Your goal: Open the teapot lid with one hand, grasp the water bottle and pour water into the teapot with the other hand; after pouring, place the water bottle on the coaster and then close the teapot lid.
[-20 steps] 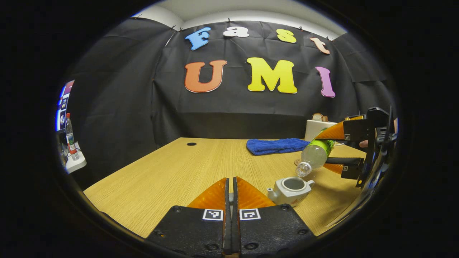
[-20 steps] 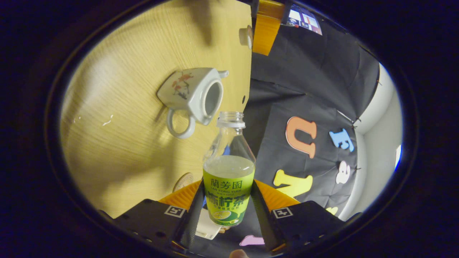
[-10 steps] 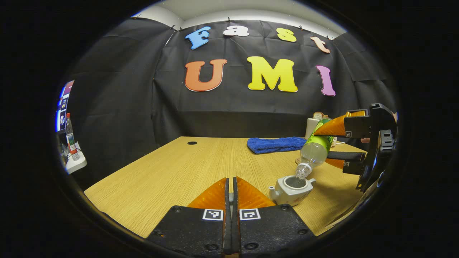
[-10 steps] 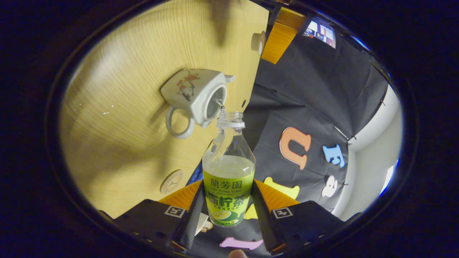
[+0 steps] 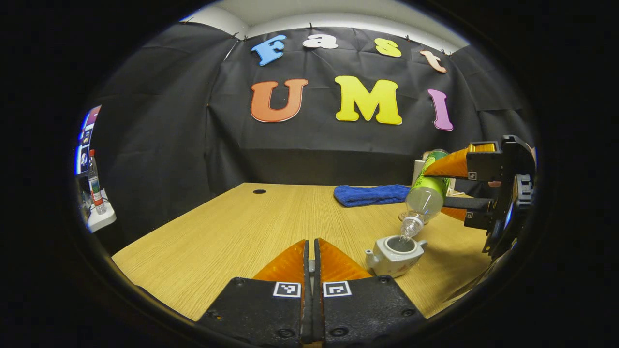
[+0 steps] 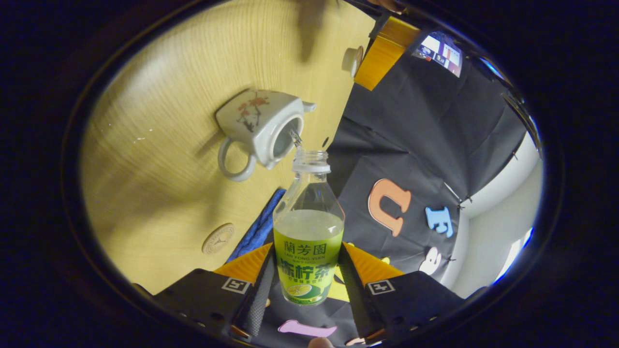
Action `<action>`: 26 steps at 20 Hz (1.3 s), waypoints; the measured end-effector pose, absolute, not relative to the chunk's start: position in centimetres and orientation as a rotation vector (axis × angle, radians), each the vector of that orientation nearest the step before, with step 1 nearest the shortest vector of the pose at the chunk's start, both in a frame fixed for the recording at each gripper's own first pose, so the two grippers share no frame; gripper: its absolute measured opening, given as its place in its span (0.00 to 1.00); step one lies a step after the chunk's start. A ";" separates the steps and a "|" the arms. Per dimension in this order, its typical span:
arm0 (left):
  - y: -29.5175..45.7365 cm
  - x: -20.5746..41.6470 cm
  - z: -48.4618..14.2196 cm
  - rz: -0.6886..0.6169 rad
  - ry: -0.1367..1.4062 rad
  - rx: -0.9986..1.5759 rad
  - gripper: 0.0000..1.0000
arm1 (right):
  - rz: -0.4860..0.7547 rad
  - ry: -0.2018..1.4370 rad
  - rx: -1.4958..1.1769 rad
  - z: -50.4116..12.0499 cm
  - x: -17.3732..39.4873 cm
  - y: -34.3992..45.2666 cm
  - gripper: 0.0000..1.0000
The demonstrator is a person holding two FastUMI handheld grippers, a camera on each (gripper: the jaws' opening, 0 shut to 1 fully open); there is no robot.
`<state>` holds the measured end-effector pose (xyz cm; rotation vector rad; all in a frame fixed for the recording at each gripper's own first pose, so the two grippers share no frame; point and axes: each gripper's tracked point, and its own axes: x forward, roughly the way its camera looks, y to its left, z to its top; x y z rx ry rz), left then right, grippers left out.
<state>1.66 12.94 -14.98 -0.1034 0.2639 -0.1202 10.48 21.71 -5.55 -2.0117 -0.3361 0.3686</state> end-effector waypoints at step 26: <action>13.3 1.6 -15.1 -0.114 0.269 -0.098 0.03 | 0.425 -0.318 -1.963 -5.8 10.6 21.6 0.72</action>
